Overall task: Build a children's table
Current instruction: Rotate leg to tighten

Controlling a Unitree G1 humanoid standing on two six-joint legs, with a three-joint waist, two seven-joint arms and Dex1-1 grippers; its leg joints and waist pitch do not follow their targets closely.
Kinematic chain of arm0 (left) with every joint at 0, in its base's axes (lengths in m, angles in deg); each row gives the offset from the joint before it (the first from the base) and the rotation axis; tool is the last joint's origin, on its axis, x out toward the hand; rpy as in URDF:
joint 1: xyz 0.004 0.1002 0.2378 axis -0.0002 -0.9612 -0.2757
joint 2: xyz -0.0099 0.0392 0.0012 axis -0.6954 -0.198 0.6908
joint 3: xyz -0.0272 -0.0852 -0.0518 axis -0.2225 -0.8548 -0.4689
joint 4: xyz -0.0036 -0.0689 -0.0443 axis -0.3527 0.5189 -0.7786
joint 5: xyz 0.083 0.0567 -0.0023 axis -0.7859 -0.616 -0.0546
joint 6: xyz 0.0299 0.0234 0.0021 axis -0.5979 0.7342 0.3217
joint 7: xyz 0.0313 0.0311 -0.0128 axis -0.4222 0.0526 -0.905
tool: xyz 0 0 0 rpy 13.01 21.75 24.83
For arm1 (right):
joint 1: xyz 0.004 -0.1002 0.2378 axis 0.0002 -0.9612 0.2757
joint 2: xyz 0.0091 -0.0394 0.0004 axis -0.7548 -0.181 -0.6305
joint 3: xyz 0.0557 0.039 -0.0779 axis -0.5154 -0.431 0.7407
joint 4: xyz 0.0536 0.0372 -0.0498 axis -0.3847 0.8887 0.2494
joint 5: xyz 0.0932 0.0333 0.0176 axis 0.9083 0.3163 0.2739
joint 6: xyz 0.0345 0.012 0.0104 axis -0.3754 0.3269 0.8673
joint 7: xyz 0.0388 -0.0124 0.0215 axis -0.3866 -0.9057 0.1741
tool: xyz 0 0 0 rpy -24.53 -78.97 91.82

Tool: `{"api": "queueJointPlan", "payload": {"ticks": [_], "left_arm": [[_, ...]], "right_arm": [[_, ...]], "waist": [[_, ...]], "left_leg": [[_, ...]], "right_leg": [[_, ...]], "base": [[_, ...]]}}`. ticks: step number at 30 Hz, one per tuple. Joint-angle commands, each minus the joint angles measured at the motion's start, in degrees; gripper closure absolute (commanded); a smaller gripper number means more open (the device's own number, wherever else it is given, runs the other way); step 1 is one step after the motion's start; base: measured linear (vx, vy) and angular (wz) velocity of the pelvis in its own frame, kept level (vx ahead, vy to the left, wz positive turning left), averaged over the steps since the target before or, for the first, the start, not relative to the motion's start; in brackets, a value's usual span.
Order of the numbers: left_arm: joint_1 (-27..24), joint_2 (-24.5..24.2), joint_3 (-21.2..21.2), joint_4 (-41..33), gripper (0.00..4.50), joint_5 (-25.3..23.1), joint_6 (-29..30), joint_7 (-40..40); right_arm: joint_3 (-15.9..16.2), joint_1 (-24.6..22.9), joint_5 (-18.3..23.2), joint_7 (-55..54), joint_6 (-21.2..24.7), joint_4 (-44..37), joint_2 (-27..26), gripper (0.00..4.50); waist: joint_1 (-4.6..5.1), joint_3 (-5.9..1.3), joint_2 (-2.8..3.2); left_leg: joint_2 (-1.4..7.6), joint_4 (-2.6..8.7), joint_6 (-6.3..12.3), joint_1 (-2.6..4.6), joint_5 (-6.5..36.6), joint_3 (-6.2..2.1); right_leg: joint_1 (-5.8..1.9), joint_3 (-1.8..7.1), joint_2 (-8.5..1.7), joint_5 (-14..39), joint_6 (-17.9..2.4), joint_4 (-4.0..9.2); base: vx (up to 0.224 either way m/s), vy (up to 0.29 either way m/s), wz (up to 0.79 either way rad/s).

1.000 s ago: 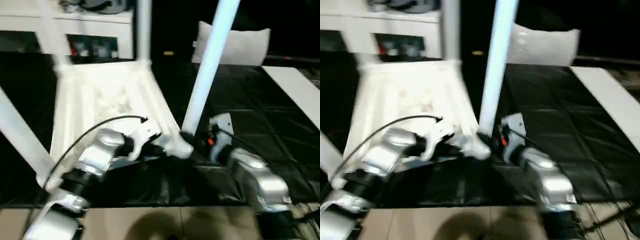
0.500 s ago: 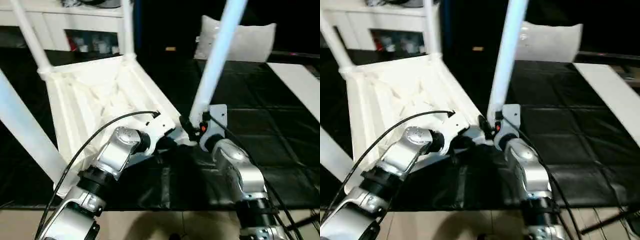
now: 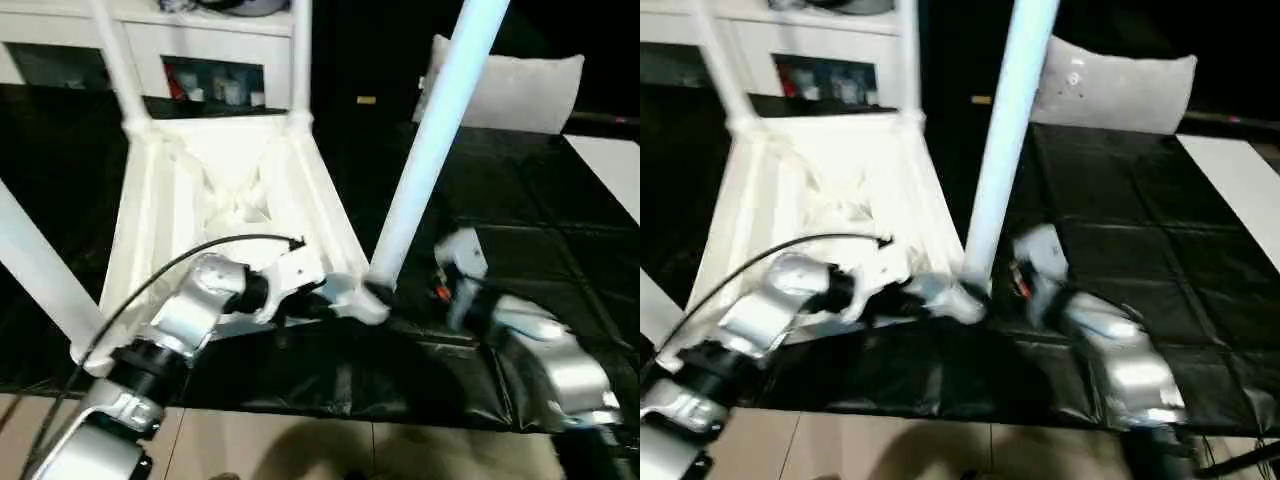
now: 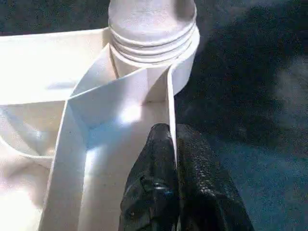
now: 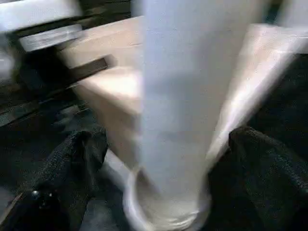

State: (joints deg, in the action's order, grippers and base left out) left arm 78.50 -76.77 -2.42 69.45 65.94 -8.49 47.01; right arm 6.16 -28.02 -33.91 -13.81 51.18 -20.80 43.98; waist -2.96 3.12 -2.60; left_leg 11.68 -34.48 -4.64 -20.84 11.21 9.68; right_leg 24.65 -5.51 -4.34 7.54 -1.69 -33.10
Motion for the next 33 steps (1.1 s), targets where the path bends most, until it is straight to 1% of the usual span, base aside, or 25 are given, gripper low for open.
{"api": "queueJointPlan", "payload": {"ticks": [1, 2, 3, 4, 5, 6, 7, 8, 9, 10, 11, 12, 14, 15, 16, 17, 20, 21, 22, 24, 27, 29, 30, 32, 33], "left_arm": [[1.05, -0.45, 2.83, -0.13, 4.50, 0.86, -4.36, 4.58], [1.19, -1.42, 3.16, 0.45, 4.50, 1.32, -5.89, 6.87], [1.22, -2.20, 3.56, 0.48, 4.50, 1.49, -6.55, 8.59], [1.24, -2.85, 3.97, 0.42, 4.50, 1.49, -7.01, 9.87], [1.26, -3.29, 4.26, 0.42, 4.50, 1.49, -7.38, 10.71], [1.29, -3.78, 4.61, 0.38, 4.50, 1.53, -8.02, 11.78], [1.34, -4.18, 4.83, 0.43, 4.50, 1.63, -8.68, 13.03], [1.37, -4.43, 4.96, 0.49, 4.50, 1.71, -9.16, 13.89], [1.43, -4.66, 5.15, 0.49, 4.50, 1.69, -9.69, 14.62], [1.51, -5.02, 5.50, 0.61, 4.50, 1.56, -10.57, 15.83], [1.53, -5.09, 5.58, 0.64, 4.50, 1.52, -10.72, 16.05], [1.73, -5.35, 5.97, 1.03, 4.50, 1.37, -11.72, 16.88], [2.05, -5.56, 6.37, 1.69, 4.50, 1.41, -12.97, 17.72], [2.22, -5.65, 6.61, 1.92, 4.50, 1.47, -13.51, 18.12], [2.25, -5.66, 6.65, 1.92, 4.50, 1.47, -13.57, 18.18], [2.32, -5.65, 6.73, 1.91, 4.50, 1.51, -13.73, 18.41], [2.52, -5.48, 6.81, 1.97, 4.50, 1.65, -14.13, 19.09], [2.72, -5.39, 6.92, 2.13, 4.50, 1.55, -14.55, 19.58], [2.80, -5.35, 6.95, 2.22, 4.50, 1.52, -14.70, 19.75], [2.87, -5.32, 7.03, 2.31, 4.50, 1.50, -14.80, 19.93], [3.19, -5.27, 7.24, 3.00, 4.50, 1.59, -15.43, 20.19], [3.24, -5.28, 7.26, 3.22, 4.50, 1.62, -15.59, 20.28], [3.25, -5.28, 7.23, 3.36, 4.50, 1.62, -15.67, 20.36], [3.26, -5.29, 7.18, 3.48, 4.50, 1.60, -15.68, 20.43], [3.18, -5.28, 6.88, 3.43, 4.50, 1.84, -15.07, 20.37]], "right_arm": [[0.87, -0.18, 1.79, 5.88, 0.38, -0.92, 2.59, 0.11], [1.17, 0.28, 2.53, 9.19, 0.61, -0.16, 4.17, 0.11], [1.37, 0.66, 2.72, 10.80, 0.77, 0.52, 4.92, 0.11], [1.53, 0.96, 2.81, 11.88, 0.90, 1.04, 5.42, 0.11], [1.61, 1.12, 2.87, 12.64, 0.94, 1.35, 5.75, 0.26], [1.64, 1.46, 3.11, 13.52, 1.20, 1.92, 5.95, 0.37], [2.06, 1.87, 3.74, 14.92, 1.63, 2.48, 6.55, 0.45], [2.39, 2.14, 4.23, 15.93, 1.91, 2.86, 7.01, 0.49], [2.73, 2.40, 4.38, 16.69, 1.92, 3.24, 7.37, 0.49], [3.26, 2.80, 4.57, 18.13, 2.14, 3.79, 7.76, 0.71], [3.39, 2.89, 4.60, 18.44, 2.21, 3.89, 7.82, 0.82], [3.94, 3.28, 4.82, 19.84, 2.42, 4.26, 7.99, 0.82], [4.51, 3.75, 5.04, 21.50, 2.54, 4.72, 8.14, 1.01], [4.97, 4.06, 4.90, 22.32, 2.31, 4.96, 8.11, 1.01], [5.03, 4.12, 4.90, 22.39, 2.33, 5.00, 8.06, 1.12], [5.23, 4.37, 4.89, 22.64, 2.37, 5.17, 7.88, 1.27], [5.77, 5.00, 5.09, 23.58, 2.60, 5.80, 7.67, 1.38], [6.15, 5.32, 5.28, 24.15, 2.64, 6.05, 7.67, 1.58], [6.32, 5.48, 5.52, 24.49, 3.03, 6.13, 7.68, 1.58], [6.59, 5.61, 5.65, 24.94, 3.37, 6.16, 7.77, 1.76], [6.82, 5.86, 6.00, 25.76, 4.03, 6.25, 7.83, 2.03], [6.88, 5.83, 6.31, 26.18, 4.61, 6.15, 7.83, 2.13], [6.93, 5.78, 6.45, 26.49, 5.00, 6.09, 7.84, 2.35], [7.01, 5.76, 6.67, 26.64, 5.32, 6.07, 7.87, 2.40], [6.47, 5.57, 7.94, 26.16, 6.75, 5.62, 7.48, 2.41]], "waist": [[-0.01, -3.86, 0.14], [-0.17, -3.75, 0.01], [-0.22, -3.63, 0.06], [-0.28, -3.41, 0.15], [-0.15, -3.25, 0.14], [-0.13, -3.35, -0.09], [-0.21, -3.53, 0.05], [-0.24, -3.53, 0.09], [-0.26, -3.58, -0.07], [-0.29, -3.64, -0.05], [-0.30, -3.68, -0.04], [-0.32, -3.75, -0.02], [-0.49, -3.75, 0.00], [-0.48, -3.76, 0.00], [-0.48, -3.73, -0.05], [-0.53, -3.72, -0.07], [-0.54, -3.77, -0.08], [-0.50, -3.74, -0.03], [-0.47, -3.66, -0.03], [-0.54, -3.63, -0.03], [-0.52, -3.60, -0.06], [-0.53, -3.62, -0.12], [-0.51, -3.59, -0.15], [-0.53, -3.54, -0.17], [-0.46, -3.39, -0.37]], "left_leg": [[1.28, 4.05, 3.90, 0.54, 12.77, 0.01], [1.34, 4.06, 3.80, 0.63, 12.98, 0.06], [1.35, 4.10, 3.87, 0.73, 13.42, 0.09], [1.47, 4.22, 3.59, 1.07, 14.72, 0.03], [1.46, 4.35, 3.12, 1.21, 16.22, -0.13], [1.46, 4.33, 2.90, 1.24, 16.26, -0.15], [1.45, 4.37, 2.58, 1.06, 15.53, -0.30], [1.49, 4.34, 2.55, 1.10, 15.19, -0.28], [1.49, 4.31, 2.58, 1.17, 15.06, -0.25], [1.53, 4.36, 2.63, 1.01, 14.53, -0.26], [1.53, 4.34, 2.69, 0.97, 14.43, -0.26], [1.59, 4.39, 2.72, 0.92, 13.76, -0.28], [1.58, 4.32, 2.84, 1.02, 13.50, -0.16], [1.62, 4.32, 2.78, 0.99, 13.55, -0.18], [1.61, 4.34, 2.71, 0.89, 13.44, -0.16], [1.64, 4.35, 2.57, 0.91, 13.44, -0.16], [1.65, 4.34, 2.39, 0.83, 12.94, -0.19], [1.63, 4.33, 2.39, 0.87, 13.11, -0.17], [1.59, 4.34, 2.37, 0.89, 13.43, -0.15], [1.61, 4.29, 2.38, 1.04, 13.78, -0.12], [1.63, 4.38, 2.24, 0.87, 13.54, -0.21], [1.62, 4.34, 2.30, 0.90, 13.46, -0.19], [1.58, 4.34, 2.31, 0.86, 13.31, -0.17], [1.61, 4.36, 2.39, 0.88, 13.22, -0.17], [1.59, 4.39, 2.44, 0.81, 13.29, -0.13]], "right_leg": [[-3.93, 2.58, -3.52, 24.45, -6.00, 4.59], [-3.79, 2.64, -3.55, 25.35, -5.72, 4.67], [-3.68, 2.62, -3.51, 26.12, -5.60, 4.83], [-3.49, 2.57, -3.62, 28.02, -5.42, 5.07], [-3.51, 2.37, -3.66, 30.35, -5.07, 5.28], [-3.58, 2.36, -3.72, 30.85, -4.79, 5.34], [-3.80, 2.40, -3.86, 30.47, -4.81, 5.11], [-3.75, 2.41, -3.83, 29.99, -4.96, 5.17], [-3.70, 2.38, -3.79, 29.71, -5.11, 5.14], [-3.86, 2.45, -3.81, 28.63, -5.45, 4.89], [-3.89, 2.45, -3.81, 28.20, -5.60, 4.80], [-3.99, 2.49, -3.80, 27.00, -6.05, 4.61], [-3.93, 2.57, -3.80, 26.00, -6.62, 4.51], [-3.95, 2.56, -3.80, 25.83, -6.82, 4.39], [-4.01, 2.56, -3.82, 25.54, -6.96, 4.36], [-4.03, 2.57, -3.85, 25.78, -6.89, 4.35], [-4.12, 2.58, -3.89, 25.55, -7.02, 4.24], [-4.08, 2.55, -3.84, 25.76, -7.00, 4.31], [-4.03, 2.51, -3.82, 26.38, -6.89, 4.39], [-3.95, 2.52, -3.85, 27.36, -6.61, 4.55], [-4.04, 2.50, -3.84, 27.22, -6.41, 4.46], [-4.02, 2.51, -3.86, 27.37, -6.30, 4.50], [-4.03, 2.51, -3.82, 27.23, -6.32, 4.48], [-4.01, 2.51, -3.82, 27.22, -6.33, 4.47], [-3.94, 2.52, -3.77, 27.40, -6.24, 4.52]], "base": [[0.000, 0.000, 0.00], [0.000, 0.000, 0.00], [0.000, 0.000, 0.00], [0.000, 0.000, 0.00], [0.000, 0.000, 0.00], [0.000, 0.000, 0.00], [0.000, 0.000, 0.00], [0.000, 0.000, 0.00], [0.000, 0.000, 0.00], [0.000, 0.000, 0.00], [0.000, 0.000, 0.00], [0.000, 0.000, 0.00], [0.000, 0.000, 0.00], [0.000, 0.000, 0.00], [0.000, 0.000, 0.00], [0.000, 0.000, 0.00], [0.000, 0.000, 0.00], [0.000, 0.000, 0.00], [0.000, 0.000, 0.00], [0.000, 0.000, 0.00], [0.000, 0.000, 0.00], [0.000, 0.000, 0.00], [0.000, 0.000, 0.00], [0.000, 0.000, 0.00], [0.000, 0.000, 0.00]]}}
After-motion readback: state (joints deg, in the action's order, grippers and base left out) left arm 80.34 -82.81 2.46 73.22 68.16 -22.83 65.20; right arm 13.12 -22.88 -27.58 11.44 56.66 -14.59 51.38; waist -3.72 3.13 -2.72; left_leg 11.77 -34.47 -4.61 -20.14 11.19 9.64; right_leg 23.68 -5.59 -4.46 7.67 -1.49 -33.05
